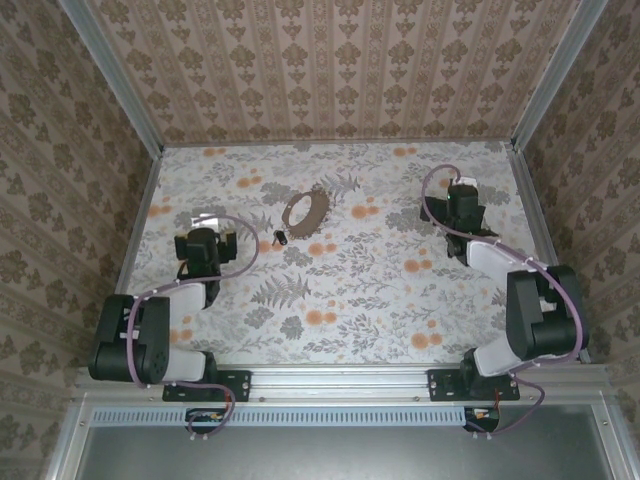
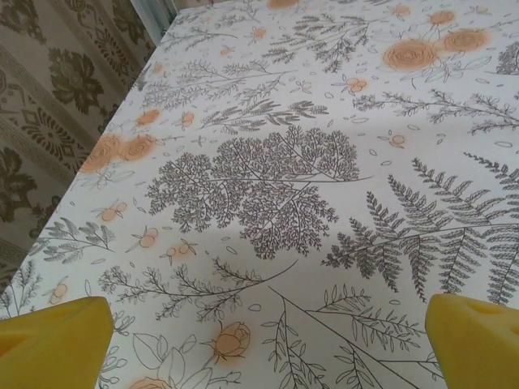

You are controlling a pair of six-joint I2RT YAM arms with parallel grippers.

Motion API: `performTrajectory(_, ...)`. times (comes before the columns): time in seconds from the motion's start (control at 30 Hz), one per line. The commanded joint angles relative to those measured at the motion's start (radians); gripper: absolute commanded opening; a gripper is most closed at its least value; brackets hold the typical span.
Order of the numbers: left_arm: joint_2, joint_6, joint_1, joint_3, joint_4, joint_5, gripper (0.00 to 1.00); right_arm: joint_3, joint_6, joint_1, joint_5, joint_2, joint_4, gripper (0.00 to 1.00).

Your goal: Put the keys on the keyring

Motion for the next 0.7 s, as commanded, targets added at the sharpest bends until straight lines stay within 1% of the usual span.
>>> performTrajectory(0.0, 0.027, 0.024, 0.014, -0.004, 0.191, 0.008, 1.0, -0.061, -0.105, -0.005, 0.057, -0.063, 0.105, 1.0)
performTrajectory(0.07, 0.064, 0.027, 0.018, -0.016, 0.247, 0.011, 1.0, -0.076, -0.116, -0.008, 0.06, -0.066, 0.09, 0.99)
performTrajectory(0.1, 0.083, 0.031, 0.02, -0.014, 0.262, 0.022, 1.0, -0.099, -0.118, -0.009, 0.049, -0.073, 0.11, 0.99)
performTrajectory(0.17, 0.117, 0.039, 0.022, -0.01, 0.295, 0.033, 1.0, -0.198, -0.131, -0.009, 0.022, -0.07, 0.289, 0.99)
performTrajectory(0.23, 0.11, 0.019, 0.043, 0.004, 0.249, 0.07, 1.0, -0.282, -0.147, -0.015, -0.041, -0.045, 0.447, 1.0)
performTrajectory(0.3, 0.138, 0.012, 0.054, -0.011, 0.297, 0.095, 1.0, -0.34, -0.161, -0.015, -0.081, 0.026, 0.608, 1.0)
performTrajectory(0.33, 0.177, 0.025, 0.054, -0.018, 0.354, 0.1, 1.0, -0.359, -0.172, -0.015, -0.094, 0.066, 0.689, 1.0)
performTrajectory(0.37, 0.186, 0.035, 0.052, -0.012, 0.36, 0.1, 1.0, -0.364, -0.174, -0.015, -0.101, 0.067, 0.699, 0.99)
performTrajectory(0.4, 0.164, 0.013, 0.061, 0.003, 0.284, 0.121, 1.0, -0.348, -0.169, -0.017, -0.112, 0.048, 0.632, 1.0)
performTrajectory(0.47, 0.175, 0.009, 0.081, 0.009, 0.297, 0.155, 1.0, -0.342, -0.166, -0.031, -0.151, 0.058, 0.636, 1.0)
performTrajectory(0.5, 0.164, -0.004, 0.094, 0.016, 0.26, 0.181, 1.0, -0.335, -0.162, -0.039, -0.166, 0.052, 0.611, 1.0)
performTrajectory(0.53, 0.167, -0.005, 0.099, 0.016, 0.27, 0.191, 1.0, -0.335, -0.16, -0.044, -0.174, 0.059, 0.625, 1.0)
performTrajectory(0.67, 0.169, -0.006, 0.098, 0.016, 0.268, 0.191, 1.0, -0.335, -0.159, -0.047, -0.178, 0.053, 0.615, 1.0)
